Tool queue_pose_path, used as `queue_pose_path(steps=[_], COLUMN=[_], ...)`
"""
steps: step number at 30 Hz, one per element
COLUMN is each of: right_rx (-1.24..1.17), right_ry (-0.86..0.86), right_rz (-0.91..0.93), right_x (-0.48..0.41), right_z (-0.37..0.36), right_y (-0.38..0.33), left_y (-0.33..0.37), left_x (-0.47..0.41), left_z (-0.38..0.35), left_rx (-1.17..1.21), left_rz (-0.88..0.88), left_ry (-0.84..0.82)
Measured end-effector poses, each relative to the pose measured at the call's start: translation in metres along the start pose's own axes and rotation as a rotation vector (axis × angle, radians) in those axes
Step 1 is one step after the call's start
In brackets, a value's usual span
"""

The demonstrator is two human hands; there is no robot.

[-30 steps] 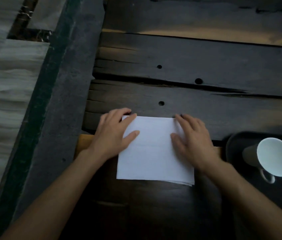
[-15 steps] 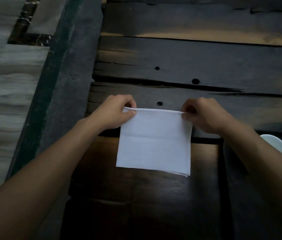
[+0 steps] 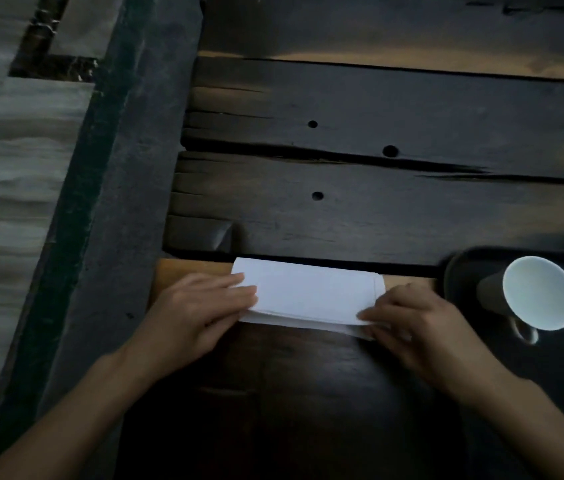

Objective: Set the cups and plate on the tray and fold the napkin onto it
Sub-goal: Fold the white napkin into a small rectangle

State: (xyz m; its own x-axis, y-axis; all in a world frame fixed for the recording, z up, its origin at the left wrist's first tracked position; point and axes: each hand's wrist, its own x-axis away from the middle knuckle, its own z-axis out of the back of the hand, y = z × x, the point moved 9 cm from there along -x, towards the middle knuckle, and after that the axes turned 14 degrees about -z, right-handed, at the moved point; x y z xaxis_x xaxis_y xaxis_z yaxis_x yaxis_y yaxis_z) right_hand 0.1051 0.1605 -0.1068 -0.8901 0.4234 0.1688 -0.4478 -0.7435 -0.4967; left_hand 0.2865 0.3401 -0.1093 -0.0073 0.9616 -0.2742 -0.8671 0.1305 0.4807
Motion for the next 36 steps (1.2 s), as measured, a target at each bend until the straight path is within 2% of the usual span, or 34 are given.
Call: queue_pose_path(steps=[5,10,18,23,25,27,29,32,34,36], right_rx=[-0.008,-0.015,0.142,0.184,0.1,-0.055,-0.159,-0.022,0.115,0.203], right_ry=[0.017,0.061,0.16,0.3,0.356,0.333,0.204,0.052,0.036,0.051], right_rz=[-0.04,-0.06,-0.05,-0.253,-0.307,-0.293,-0.307,-0.351,-0.354,-0.375], right_x=[0.016,0.017,0.036,0.041,0.03,0.006,-0.026,-0.058,-0.063,-0.058], right_z=[-0.031,-0.034,-0.044,-0.037,-0.038,-0.049,-0.071,-0.107,-0.118,-0.116], right_y=[0.007,0.01,0.012,-0.01,-0.032,-0.06,-0.08,-0.087,-0.08,-0.061], left_y=[0.002,-0.004,-0.005,0.011,0.013,0.01,0.0,-0.007,-0.008,-0.011], left_x=[0.024,0.035,0.045,0.034,0.02,0.0,-0.014,-0.018,-0.017,-0.018], left_z=[-0.028,-0.04,-0.048,-0.042,-0.043,-0.054,-0.075,-0.099,-0.104,-0.101], left_rx=[-0.06,-0.035,-0.043,-0.14,-0.158,-0.177,-0.228,-0.387,-0.405,-0.35], left_rz=[-0.026,-0.007,-0.02,-0.001,0.04,0.099,0.164,0.156,0.142,0.175], left_ry=[-0.023,0.034,0.045,0.139,0.155,0.056,-0.153,-0.423,-0.458,-0.401])
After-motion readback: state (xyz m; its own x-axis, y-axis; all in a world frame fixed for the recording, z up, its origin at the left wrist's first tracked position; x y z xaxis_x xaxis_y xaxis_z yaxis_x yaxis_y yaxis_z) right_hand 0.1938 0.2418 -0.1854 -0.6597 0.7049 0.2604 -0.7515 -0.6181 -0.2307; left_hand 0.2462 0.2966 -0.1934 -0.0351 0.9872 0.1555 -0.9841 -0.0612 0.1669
